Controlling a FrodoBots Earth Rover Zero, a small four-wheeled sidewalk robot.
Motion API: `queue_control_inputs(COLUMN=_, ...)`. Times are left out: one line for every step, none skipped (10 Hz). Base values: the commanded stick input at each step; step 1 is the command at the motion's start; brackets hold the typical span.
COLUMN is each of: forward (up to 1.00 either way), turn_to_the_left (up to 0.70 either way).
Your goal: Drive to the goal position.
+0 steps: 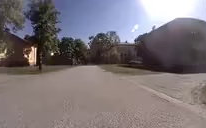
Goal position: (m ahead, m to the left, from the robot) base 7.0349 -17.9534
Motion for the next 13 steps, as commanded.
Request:
queue_control_inputs(forward=0.45, turn_to_the_left=0.00)
queue_control_inputs(forward=0.45, turn_to_the_left=0.00)
queue_control_inputs(forward=0.45, turn_to_the_left=0.00)
queue_control_inputs(forward=0.45, turn_to_the_left=0.00)
queue_control_inputs(forward=0.45, turn_to_the_left=0.00)
queue_control_inputs(forward=0.45, turn_to_the_left=0.00)
queue_control_inputs(forward=0.45, turn_to_the_left=0.00)
queue_control_inputs(forward=0.45, turn_to_the_left=0.00)
queue_control_inputs(forward=0.45, turn_to_the_left=0.00)
queue_control_inputs(forward=0.45, turn_to_the_left=0.00)
queue_control_inputs(forward=0.45, turn_to_the_left=0.00)
queue_control_inputs(forward=0.45, turn_to_the_left=0.00)
queue_control_inputs(forward=0.45, turn_to_the_left=0.00)
